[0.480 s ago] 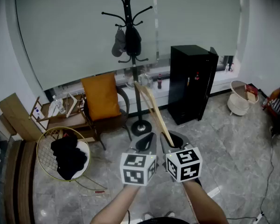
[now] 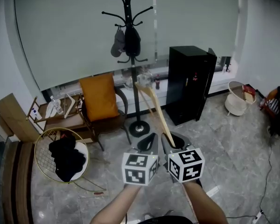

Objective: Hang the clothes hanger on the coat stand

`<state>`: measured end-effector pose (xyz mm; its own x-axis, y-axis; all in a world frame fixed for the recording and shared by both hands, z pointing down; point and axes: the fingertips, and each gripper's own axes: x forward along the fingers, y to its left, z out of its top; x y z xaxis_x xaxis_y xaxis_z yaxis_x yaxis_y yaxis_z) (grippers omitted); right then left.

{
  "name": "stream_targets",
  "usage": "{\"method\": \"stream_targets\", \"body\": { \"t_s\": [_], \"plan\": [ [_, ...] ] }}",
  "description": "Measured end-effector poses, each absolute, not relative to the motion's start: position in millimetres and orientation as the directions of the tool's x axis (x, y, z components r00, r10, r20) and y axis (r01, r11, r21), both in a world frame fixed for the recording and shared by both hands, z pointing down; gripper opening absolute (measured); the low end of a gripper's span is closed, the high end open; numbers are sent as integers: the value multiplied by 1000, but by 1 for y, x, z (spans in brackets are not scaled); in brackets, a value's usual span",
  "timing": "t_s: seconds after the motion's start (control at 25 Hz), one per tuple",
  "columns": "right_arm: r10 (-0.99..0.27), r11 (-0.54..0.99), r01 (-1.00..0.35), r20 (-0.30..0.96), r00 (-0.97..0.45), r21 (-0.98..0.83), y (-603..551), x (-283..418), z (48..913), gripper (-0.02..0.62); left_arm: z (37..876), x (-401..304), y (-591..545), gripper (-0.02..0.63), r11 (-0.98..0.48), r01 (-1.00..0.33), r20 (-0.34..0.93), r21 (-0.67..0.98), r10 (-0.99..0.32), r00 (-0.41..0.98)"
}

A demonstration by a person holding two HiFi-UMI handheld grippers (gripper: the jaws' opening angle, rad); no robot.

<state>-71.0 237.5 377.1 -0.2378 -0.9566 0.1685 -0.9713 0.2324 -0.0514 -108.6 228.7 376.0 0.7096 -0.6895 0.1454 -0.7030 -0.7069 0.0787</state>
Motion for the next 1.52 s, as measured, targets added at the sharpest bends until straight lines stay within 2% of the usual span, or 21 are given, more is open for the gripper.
{"method": "stream_targets", "body": {
  "t_s": [0.36,1.24,1.52],
  "plan": [
    [-958,231,-971,159,-239,-64,209,-41,379,48,380,-76,202,6,-715,-696,163,61,-681,714],
    [-908,389,-918,131,-397,-81,60,121,372,49,370,77,54,6,-590,-807,189,-1,-793,579],
    [-904,401,-911,120,-410,-91,42,148,371,49,368,110,36,6,-592,-806,196,-18,-792,578]
  ]
}}
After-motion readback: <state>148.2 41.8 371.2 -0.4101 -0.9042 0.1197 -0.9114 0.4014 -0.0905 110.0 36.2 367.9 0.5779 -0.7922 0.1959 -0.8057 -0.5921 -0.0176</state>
